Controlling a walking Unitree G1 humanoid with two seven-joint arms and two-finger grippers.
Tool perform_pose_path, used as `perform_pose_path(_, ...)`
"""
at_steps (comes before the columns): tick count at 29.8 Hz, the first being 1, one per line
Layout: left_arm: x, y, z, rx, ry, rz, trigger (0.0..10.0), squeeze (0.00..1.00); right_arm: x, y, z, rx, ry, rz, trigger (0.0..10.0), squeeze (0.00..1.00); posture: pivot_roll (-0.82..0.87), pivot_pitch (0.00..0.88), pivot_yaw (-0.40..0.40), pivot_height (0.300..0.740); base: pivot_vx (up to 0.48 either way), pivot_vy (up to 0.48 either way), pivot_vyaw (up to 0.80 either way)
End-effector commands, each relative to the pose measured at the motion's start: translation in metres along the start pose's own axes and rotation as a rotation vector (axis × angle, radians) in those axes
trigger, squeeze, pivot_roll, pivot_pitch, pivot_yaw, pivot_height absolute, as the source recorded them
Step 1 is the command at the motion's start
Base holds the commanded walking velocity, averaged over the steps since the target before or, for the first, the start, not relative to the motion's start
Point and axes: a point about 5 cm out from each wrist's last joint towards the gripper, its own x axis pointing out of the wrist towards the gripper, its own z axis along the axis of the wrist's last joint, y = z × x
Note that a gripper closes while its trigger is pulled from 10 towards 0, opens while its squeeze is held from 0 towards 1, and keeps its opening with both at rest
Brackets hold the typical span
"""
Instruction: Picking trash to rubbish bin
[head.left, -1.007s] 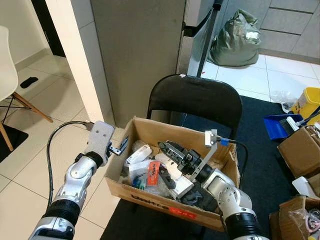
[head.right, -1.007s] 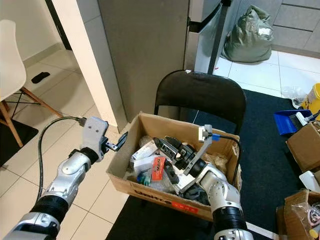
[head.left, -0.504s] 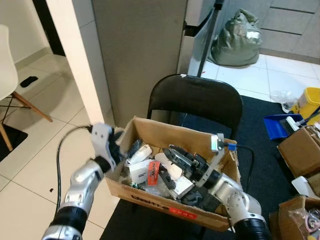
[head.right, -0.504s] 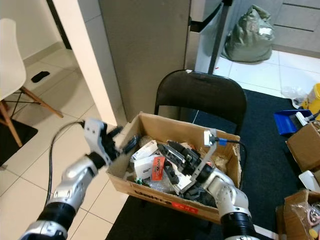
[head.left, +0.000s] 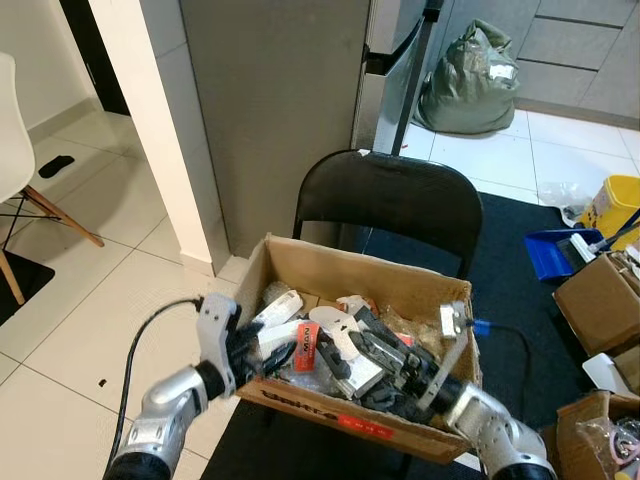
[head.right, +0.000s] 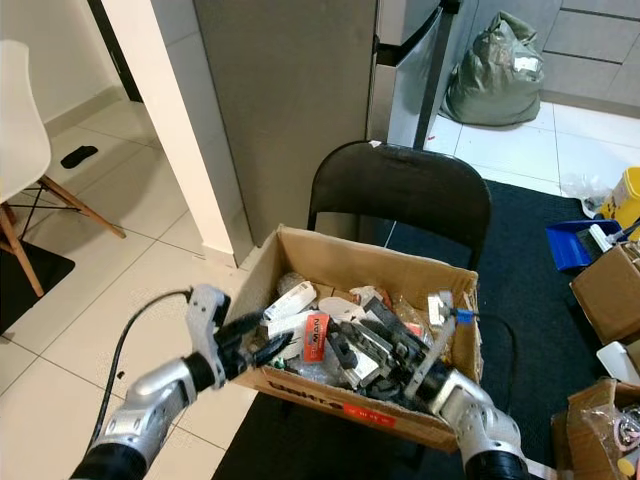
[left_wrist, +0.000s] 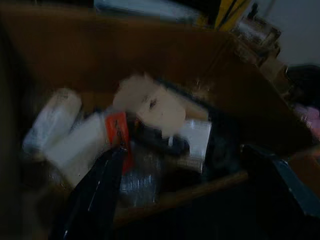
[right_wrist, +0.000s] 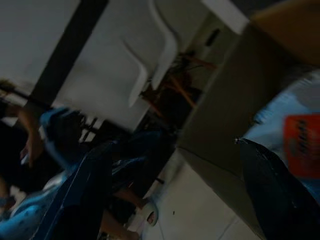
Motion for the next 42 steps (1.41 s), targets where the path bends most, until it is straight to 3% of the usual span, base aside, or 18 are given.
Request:
perform_pose_path(1, -0.006, 0.000, -0.014, -0.008, 0.057, 0.019, 10.0, 0.00, -0.007, -0.005, -0.004, 0.005, 0.002, -0.043, 10.0, 0.00, 0.03, 0.067, 0.002, 0.740, -0.390, 0.000, 0.00)
perform_pose_path(11, -0.027, 0.006, -0.054, -0.112, 0.189, 0.131, 10.0, 0.00, -0.028, -0.027, -0.026, 0.077, 0.004, -0.223, 10.0, 0.00, 0.03, 0.067, 0.002, 0.740, -0.360, 0.000, 0.00)
perform_pose_path(22, -0.039, 0.006, -0.074, -0.162, 0.250, 0.189, 10.0, 0.00, -0.041, -0.035, -0.041, 0.128, 0.025, -0.314, 10.0, 0.00, 0.03, 0.071, 0.007, 0.740, -0.360, 0.000, 0.00)
perform_pose_path(27, -0.054, -0.001, -0.101, -0.239, 0.345, 0.245, 10.0, 0.00, -0.067, -0.049, -0.062, 0.182, 0.032, -0.527, 10.0, 0.00, 0.03, 0.072, 0.001, 0.740, -0.362, 0.000, 0.00)
perform_pose_path(32, -0.066, -0.008, -0.120, -0.291, 0.422, 0.283, 10.0, 0.00, -0.084, -0.053, -0.076, 0.211, 0.047, -0.660, 10.0, 0.00, 0.03, 0.072, 0.001, 0.740, -0.363, 0.000, 0.00)
perform_pose_path(35, -0.084, -0.018, -0.142, -0.378, 0.509, 0.357, 10.0, 0.00, -0.114, -0.056, -0.101, 0.243, 0.107, -0.874, 10.0, 0.00, 0.03, 0.070, 0.002, 0.740, -0.360, 0.000, 0.00)
perform_pose_path(42, -0.098, -0.030, -0.160, -0.476, 0.573, 0.428, 10.0, 0.00, -0.139, -0.053, -0.122, 0.250, 0.172, -1.023, 10.0, 0.00, 0.03, 0.072, -0.001, 0.740, -0.362, 0.000, 0.00)
